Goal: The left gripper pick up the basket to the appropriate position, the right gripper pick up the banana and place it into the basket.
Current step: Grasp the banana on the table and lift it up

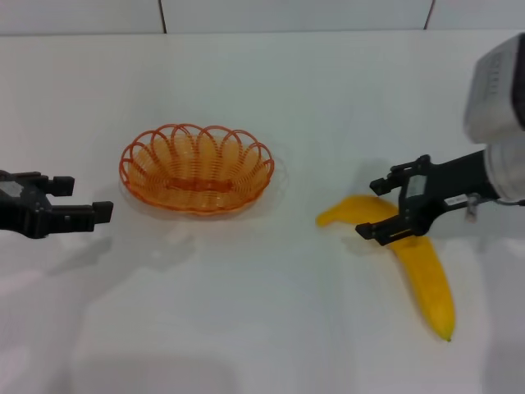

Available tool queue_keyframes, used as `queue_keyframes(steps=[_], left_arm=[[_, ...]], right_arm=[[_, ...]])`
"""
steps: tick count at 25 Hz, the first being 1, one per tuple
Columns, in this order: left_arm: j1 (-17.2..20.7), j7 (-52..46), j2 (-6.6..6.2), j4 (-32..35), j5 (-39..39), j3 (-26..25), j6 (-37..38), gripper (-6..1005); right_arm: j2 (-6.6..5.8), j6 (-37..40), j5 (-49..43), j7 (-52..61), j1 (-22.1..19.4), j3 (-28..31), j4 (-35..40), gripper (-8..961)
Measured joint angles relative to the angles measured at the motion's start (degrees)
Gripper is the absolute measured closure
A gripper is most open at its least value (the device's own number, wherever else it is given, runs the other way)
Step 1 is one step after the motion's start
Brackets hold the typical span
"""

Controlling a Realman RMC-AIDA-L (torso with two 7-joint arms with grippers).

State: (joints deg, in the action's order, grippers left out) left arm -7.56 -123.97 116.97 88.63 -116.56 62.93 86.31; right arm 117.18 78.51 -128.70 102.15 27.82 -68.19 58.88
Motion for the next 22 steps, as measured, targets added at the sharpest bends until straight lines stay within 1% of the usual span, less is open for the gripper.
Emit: queue_keyframes(steps=[3, 6, 22], left_arm=[[-0.37, 0.2, -0.04, -0.26, -0.1, -0.01, -0.01, 187], [-0.94, 0.44, -0.07, -1.15, -0.19, -0.01, 0.0, 188], [-2.74, 0.89, -0.17, -3.61, -0.26, 0.04, 0.0, 188]], right_arm=[[-0.16, -1.43, 0.07, 3.02, -1.34, -4.5, 3.55, 134], [-0.29, -2.15, -0.5, 4.48, -1.54, -6.29, 4.26, 134], [-0.47, -3.57, -3.34, 5.37, -0.43, -7.53, 3.75, 134]])
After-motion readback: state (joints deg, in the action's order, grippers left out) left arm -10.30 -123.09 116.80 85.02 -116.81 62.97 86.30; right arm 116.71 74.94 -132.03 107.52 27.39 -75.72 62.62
